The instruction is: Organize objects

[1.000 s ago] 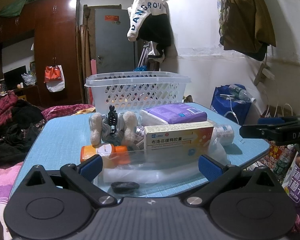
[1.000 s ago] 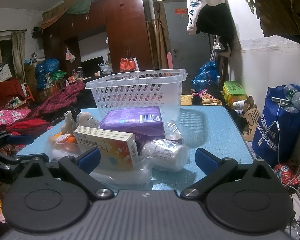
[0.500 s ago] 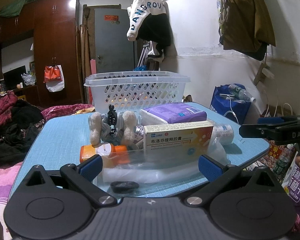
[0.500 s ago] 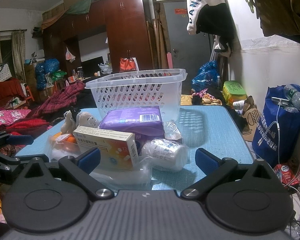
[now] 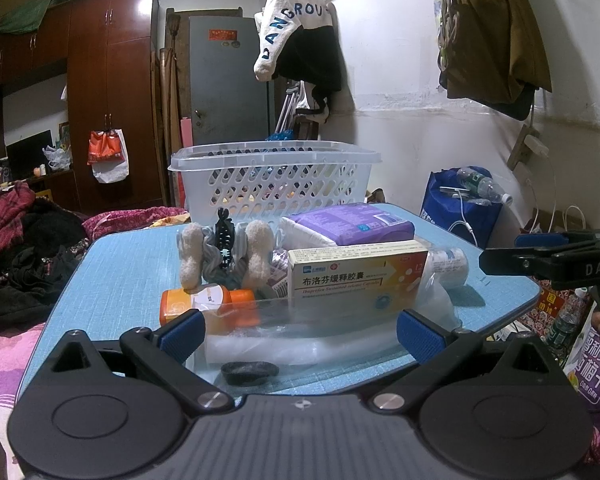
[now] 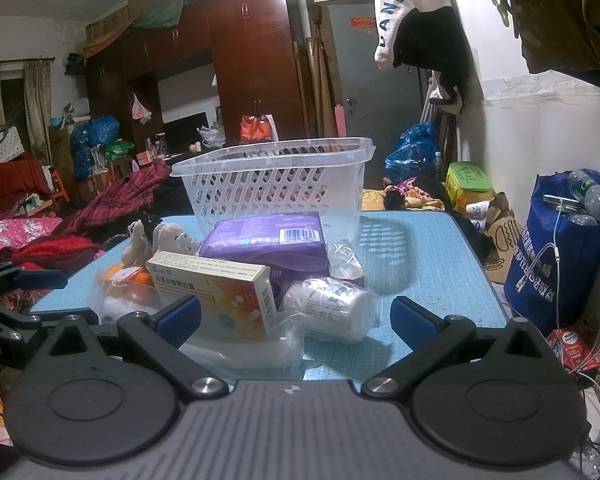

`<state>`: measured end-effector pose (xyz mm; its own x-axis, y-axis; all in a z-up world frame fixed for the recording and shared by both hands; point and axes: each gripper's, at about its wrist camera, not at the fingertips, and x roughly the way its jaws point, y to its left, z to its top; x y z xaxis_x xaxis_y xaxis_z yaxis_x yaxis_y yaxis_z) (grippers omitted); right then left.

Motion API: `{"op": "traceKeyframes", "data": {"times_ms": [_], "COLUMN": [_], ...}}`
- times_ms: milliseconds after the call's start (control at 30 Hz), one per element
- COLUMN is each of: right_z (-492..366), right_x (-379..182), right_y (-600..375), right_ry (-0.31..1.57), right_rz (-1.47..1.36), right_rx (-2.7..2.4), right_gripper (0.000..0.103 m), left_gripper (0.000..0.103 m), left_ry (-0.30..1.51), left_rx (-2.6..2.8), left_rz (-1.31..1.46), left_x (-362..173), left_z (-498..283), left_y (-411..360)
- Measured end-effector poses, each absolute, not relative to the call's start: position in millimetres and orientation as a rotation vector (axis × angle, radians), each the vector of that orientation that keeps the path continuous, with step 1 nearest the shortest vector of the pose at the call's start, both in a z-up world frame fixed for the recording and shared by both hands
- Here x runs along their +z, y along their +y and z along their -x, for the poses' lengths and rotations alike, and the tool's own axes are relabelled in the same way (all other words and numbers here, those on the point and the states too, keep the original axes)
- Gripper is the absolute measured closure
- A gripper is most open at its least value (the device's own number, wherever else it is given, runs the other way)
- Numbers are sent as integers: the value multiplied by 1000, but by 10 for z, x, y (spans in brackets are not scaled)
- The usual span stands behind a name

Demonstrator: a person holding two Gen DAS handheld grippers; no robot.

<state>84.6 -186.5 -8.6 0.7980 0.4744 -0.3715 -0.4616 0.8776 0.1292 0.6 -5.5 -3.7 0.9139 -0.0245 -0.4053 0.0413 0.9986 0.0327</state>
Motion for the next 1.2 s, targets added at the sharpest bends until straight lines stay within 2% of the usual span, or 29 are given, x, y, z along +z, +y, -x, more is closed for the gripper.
{"op": "traceKeyframes", "data": {"times_ms": [933, 1200], "right_z": [-849, -780], "right_x": [-94, -137], "right_y": [-1862, -1812], "right_ry": [405, 244], "right_rz": [-29, -17], "right_rx": [504, 486], "right_gripper": [0, 0], "left_gripper": [0, 0], "left_ry": [422, 232], "left_rx": [-41, -54], "left_rz": [-47, -15], "left_x": [-86, 35], "left_z": [-12, 28], "left_y": [-50, 95]}}
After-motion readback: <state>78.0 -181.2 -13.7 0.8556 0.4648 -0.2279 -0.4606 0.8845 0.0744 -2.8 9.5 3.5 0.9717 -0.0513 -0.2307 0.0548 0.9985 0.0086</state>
